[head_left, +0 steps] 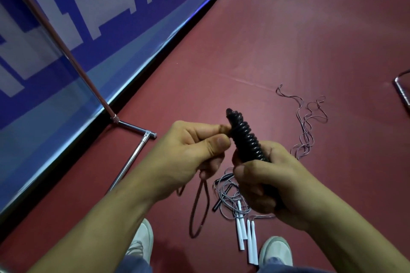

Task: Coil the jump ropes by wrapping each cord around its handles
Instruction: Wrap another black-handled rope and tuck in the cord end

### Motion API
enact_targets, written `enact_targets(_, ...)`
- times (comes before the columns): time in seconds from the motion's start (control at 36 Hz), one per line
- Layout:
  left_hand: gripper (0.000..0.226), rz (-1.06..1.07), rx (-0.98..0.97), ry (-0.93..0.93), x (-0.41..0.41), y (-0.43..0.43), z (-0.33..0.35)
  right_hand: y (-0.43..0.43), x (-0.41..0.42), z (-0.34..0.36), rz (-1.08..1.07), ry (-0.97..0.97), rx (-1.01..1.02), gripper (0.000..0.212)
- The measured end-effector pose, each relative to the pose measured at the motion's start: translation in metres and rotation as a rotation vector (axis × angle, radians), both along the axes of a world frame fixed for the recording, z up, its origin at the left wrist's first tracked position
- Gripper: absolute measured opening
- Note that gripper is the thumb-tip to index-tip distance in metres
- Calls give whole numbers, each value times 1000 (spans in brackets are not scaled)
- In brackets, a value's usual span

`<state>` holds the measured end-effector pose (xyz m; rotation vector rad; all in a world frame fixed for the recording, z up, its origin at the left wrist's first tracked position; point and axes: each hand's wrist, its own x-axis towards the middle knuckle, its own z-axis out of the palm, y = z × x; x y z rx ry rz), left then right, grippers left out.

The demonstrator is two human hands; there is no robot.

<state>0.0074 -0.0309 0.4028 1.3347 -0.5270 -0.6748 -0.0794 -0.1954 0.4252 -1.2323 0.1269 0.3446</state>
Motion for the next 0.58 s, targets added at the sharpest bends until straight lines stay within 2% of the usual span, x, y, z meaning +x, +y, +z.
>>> enact_targets(0.08, 55, -185, -118, 203, 4, 3, -1, -1, -2, -3, 87, 23, 118, 23)
enact_targets(0.14, 59, -316, -203, 296, 5, 5, -2, -3, -3, -7, 163, 52, 222, 22)
enact_targets(0.25, 48, -339, -176, 291, 3, 4, 1, -7, -3, -13, 314, 151, 463, 10)
enact_targets(0.33, 37, -222, -108, 299, 0, 1, 1, -8, -2, -17, 325, 159, 491, 15)
enact_targets(0.39, 27, -141, -93, 320, -2, -1, -2, -5, -1, -19, 228, 174, 389, 23)
enact_targets(0.44, 21, -61, -91, 340, -2, -3, -4, -3, 1, -17, 75, 172, 164, 33)
enact_targets(0.53, 30, 84, -25, 299, 0, -5, -4, -4, 6, -14, -137, 127, -245, 40)
enact_targets(0.58, 36, 169, 26, 237, 0, -7, -5, -1, 7, -13, -179, 64, -495, 32)
